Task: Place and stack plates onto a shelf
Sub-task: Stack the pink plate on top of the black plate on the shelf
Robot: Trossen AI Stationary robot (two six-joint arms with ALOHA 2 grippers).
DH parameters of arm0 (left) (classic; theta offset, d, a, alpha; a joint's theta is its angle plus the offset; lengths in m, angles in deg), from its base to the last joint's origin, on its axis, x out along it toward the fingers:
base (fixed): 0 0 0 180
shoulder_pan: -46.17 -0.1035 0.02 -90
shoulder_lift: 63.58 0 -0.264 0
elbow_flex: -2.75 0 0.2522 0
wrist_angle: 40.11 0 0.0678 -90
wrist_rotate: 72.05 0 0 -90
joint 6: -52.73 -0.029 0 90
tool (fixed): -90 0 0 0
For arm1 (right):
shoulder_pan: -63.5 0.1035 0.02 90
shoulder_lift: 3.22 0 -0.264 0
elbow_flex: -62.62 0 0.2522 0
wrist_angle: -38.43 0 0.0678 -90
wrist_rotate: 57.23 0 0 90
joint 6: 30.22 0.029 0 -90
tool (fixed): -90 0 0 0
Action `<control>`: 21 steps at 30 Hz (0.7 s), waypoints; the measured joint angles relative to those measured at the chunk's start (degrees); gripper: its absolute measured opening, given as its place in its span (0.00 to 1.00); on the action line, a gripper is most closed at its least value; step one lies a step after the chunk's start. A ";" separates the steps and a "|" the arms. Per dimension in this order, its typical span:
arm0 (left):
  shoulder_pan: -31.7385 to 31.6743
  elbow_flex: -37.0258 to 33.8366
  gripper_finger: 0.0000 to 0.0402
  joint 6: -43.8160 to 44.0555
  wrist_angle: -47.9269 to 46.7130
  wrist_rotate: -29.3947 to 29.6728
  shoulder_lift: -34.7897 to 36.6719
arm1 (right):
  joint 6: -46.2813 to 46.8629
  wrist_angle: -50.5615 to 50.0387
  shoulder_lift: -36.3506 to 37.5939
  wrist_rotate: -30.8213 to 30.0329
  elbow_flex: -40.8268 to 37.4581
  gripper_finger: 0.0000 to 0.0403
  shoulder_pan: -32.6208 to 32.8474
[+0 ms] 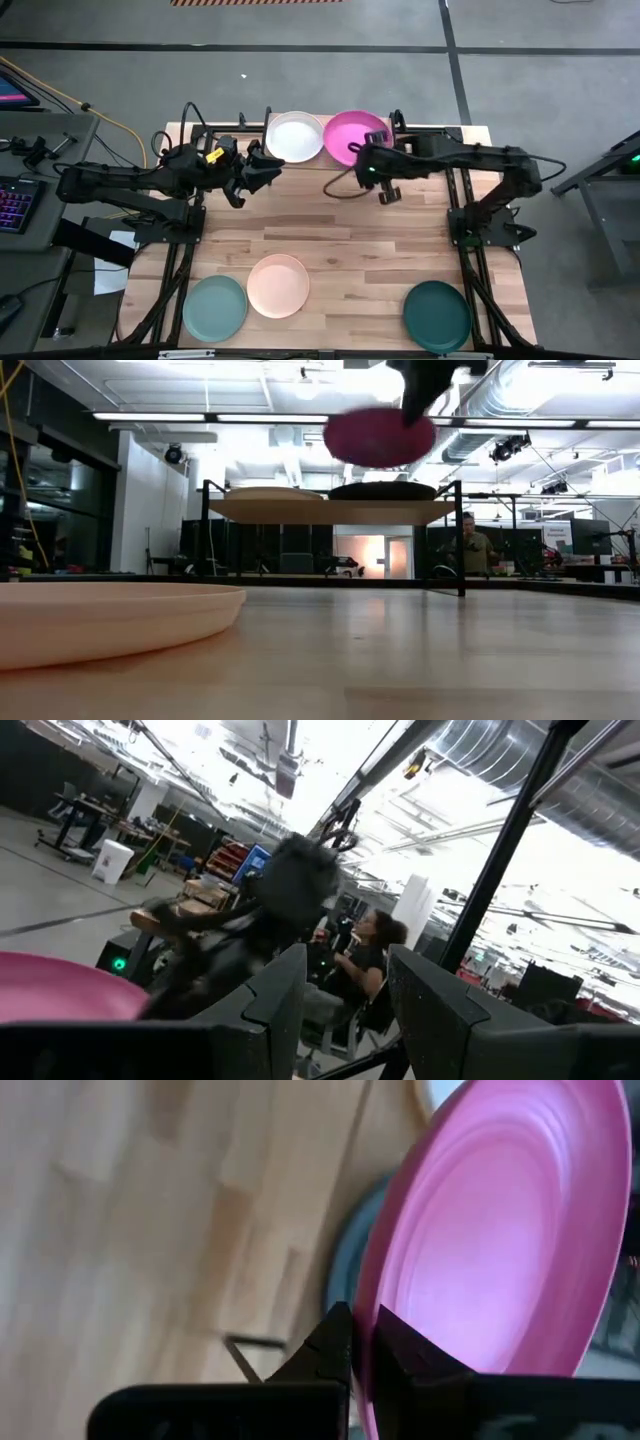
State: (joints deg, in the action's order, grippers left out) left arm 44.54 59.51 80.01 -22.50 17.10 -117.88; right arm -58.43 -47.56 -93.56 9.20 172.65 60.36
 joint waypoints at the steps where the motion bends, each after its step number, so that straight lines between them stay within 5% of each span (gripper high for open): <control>1: 0.00 0.00 0.33 0.00 0.00 -0.01 0.00 | -0.33 -0.01 -0.61 -1.07 -0.43 0.00 -0.77; 21: 0.00 0.00 0.33 -2.43 -0.13 0.04 0.00 | 5.24 3.80 -7.55 -1.89 -2.10 0.00 -6.27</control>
State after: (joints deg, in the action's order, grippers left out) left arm 44.54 59.51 77.59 -22.63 17.13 -117.88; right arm -53.19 -43.77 -101.11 7.31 170.55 54.09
